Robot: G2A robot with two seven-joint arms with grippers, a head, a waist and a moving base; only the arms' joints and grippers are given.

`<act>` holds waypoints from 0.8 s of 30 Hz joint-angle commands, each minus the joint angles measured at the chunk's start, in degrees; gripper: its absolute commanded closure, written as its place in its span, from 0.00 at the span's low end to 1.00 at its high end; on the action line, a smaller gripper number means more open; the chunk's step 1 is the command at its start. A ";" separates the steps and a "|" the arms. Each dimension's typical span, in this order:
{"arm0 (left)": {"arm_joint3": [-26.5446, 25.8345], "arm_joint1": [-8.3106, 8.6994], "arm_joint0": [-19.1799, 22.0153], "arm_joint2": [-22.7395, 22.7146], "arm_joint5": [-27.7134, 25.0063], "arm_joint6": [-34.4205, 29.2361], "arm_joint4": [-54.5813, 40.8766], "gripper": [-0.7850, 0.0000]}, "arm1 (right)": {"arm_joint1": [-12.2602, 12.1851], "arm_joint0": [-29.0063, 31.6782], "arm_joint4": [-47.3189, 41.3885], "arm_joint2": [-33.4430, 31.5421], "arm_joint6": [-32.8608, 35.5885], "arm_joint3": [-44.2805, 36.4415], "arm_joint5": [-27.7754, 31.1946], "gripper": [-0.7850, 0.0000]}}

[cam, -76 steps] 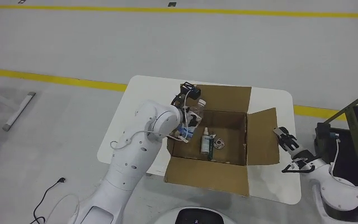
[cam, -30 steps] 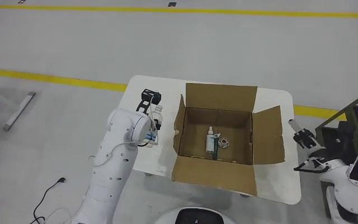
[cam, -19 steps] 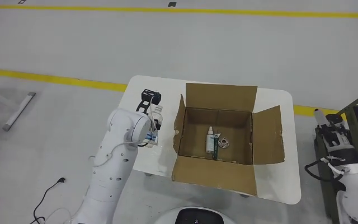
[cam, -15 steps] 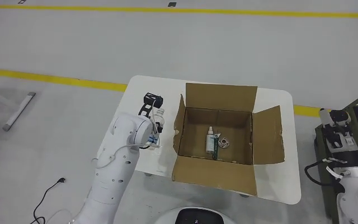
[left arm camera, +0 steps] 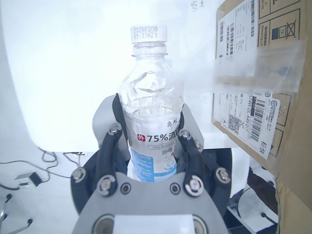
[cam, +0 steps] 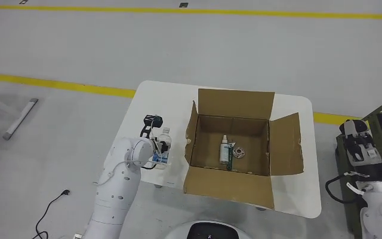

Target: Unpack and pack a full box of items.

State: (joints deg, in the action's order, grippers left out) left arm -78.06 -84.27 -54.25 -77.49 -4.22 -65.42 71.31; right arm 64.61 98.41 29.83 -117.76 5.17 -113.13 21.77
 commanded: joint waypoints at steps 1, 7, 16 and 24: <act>1.37 0.07 0.10 0.04 -0.89 0.79 -1.02 1.00 | -0.07 -0.41 0.43 -0.02 0.68 0.49 0.71 1.00; 5.44 0.19 0.72 1.67 -2.40 0.36 -1.83 1.00 | -0.19 -1.64 0.85 -0.02 1.83 1.82 1.55 1.00; 11.85 0.28 2.29 4.02 -1.15 1.58 -0.01 0.89 | -0.17 -2.26 0.33 0.23 3.00 1.75 1.06 1.00; 15.90 0.29 3.55 5.41 -0.34 2.56 0.11 0.00 | -0.04 -1.85 -0.05 0.32 3.19 1.23 0.42 1.00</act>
State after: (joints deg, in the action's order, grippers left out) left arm -62.69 -83.96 -50.93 -72.30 -4.58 -62.79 71.47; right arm 64.56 96.52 29.84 -117.44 8.37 -111.85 22.22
